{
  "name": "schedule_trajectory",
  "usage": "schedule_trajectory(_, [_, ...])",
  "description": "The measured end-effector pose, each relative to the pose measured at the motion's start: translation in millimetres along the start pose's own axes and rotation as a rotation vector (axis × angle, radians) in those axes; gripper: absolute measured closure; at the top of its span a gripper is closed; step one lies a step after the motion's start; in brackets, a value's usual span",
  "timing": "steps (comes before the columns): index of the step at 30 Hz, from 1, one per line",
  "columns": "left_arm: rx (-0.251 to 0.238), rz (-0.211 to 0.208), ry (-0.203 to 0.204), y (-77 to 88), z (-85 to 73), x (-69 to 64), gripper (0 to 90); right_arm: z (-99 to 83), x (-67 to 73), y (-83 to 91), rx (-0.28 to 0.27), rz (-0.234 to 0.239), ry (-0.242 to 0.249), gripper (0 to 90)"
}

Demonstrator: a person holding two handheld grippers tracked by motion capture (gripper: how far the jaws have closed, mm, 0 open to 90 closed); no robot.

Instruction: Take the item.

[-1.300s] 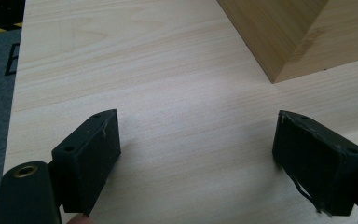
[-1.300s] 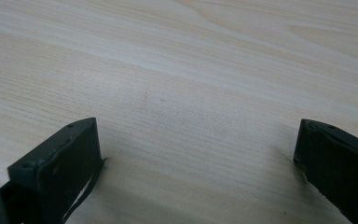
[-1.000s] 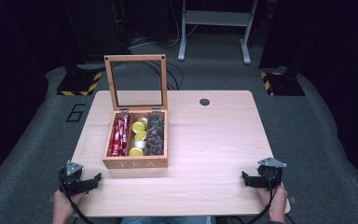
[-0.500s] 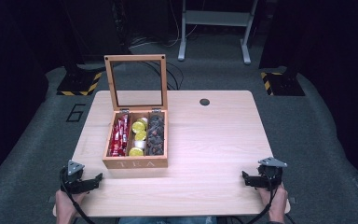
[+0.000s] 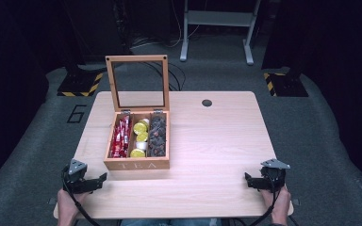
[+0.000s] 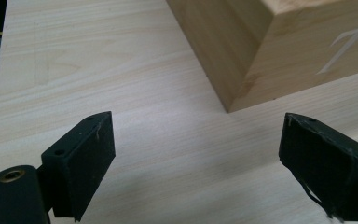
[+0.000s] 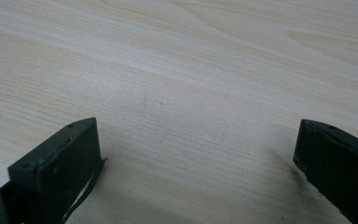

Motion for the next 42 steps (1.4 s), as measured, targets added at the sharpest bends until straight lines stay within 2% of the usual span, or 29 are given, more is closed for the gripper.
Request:
schedule_trajectory(4, [-0.021, -0.002, -0.002, 5.0, 9.3, -5.2, 10.6, -0.4, -0.1, 0.2, 0.002, 0.006, 0.004, 0.1])
schedule_trajectory(21, [-0.042, -0.003, -0.023, 14.8, 43.0, -17.4, 7.8, -0.7, -0.3, 0.1, 0.004, 0.015, -0.002, 0.4])
schedule_trajectory(25, [-0.045, -0.015, -0.034, 15.4, 52.1, -22.4, 8.0, -0.8, -0.4, 0.0, 0.005, 0.017, -0.004, 0.5])
schedule_trajectory(33, [-0.053, -0.028, -0.058, 9.5, 69.9, -34.6, 10.5, -0.7, -0.3, 0.2, 0.004, 0.018, -0.002, 0.8])
schedule_trajectory(42, [-0.039, -0.063, -0.062, -1.4, 87.1, -48.4, 10.5, -0.8, -0.1, 0.4, 0.005, 0.018, 0.000, 1.2])
Point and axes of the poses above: each handheld gripper's, and its own axes: y roughly backward along the jaws, z roughly out of its top, x roughly to its left, the point moved 8 cm from there along -y, roughly forward along the jaws, and after that the axes turned 13 degrees about y, right-handed, at the moved point
